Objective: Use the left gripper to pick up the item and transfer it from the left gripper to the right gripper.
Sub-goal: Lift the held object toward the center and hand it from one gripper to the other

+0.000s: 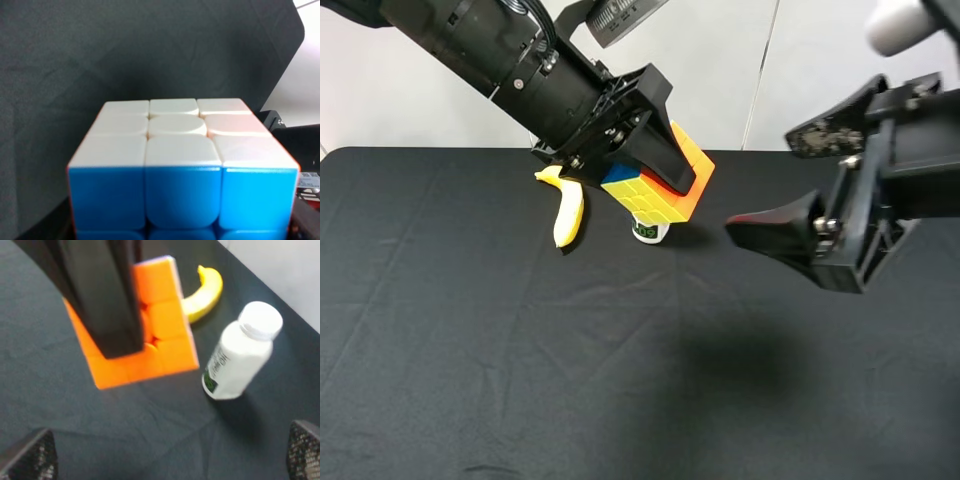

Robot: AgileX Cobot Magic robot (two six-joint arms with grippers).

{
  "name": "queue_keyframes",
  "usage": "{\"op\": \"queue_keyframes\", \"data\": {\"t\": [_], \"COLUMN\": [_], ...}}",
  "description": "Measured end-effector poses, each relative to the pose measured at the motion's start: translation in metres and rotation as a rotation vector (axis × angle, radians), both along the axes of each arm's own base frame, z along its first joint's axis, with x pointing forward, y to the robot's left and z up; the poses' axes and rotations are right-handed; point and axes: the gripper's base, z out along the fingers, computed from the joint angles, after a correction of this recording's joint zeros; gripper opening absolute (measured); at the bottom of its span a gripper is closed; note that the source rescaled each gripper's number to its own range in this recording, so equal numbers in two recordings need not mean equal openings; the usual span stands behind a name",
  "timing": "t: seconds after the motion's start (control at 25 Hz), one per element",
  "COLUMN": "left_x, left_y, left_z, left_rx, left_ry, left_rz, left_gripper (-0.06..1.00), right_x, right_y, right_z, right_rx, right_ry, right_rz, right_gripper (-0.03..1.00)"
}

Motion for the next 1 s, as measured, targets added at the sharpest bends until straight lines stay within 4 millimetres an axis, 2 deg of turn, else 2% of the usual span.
{"op": "queue_keyframes", "data": {"t": [0.24,0.64,0.88,1.0], "left_x": [0.001,0.001,0.001,0.002], "left_y": [0.0,0.0,-0.001,-0.001], "left_z": [0.0,0.0,0.0,0.001], "left_rx": [-0.003,-0.003,-0.008,-0.013], "left_ry": [-0.003,-0.004,-0.007,-0.012], "left_rz": [0.006,0.006,0.013,0.023], "left_gripper": [0.0,0.0,0.0,0.0], "right_x": [-0.004,-0.001,0.011,0.02], "right_y": [0.01,0.012,0.023,0.032], "right_z": [0.002,0.007,-0.004,-0.004], "right_rx": [0.022,0.061,0.013,0.003], "right_ry": [-0.037,-0.088,-0.046,-0.036], "right_rz": [0.049,0.037,0.04,0.039], "right_gripper": [1.0,1.0,1.0,1.0]}}
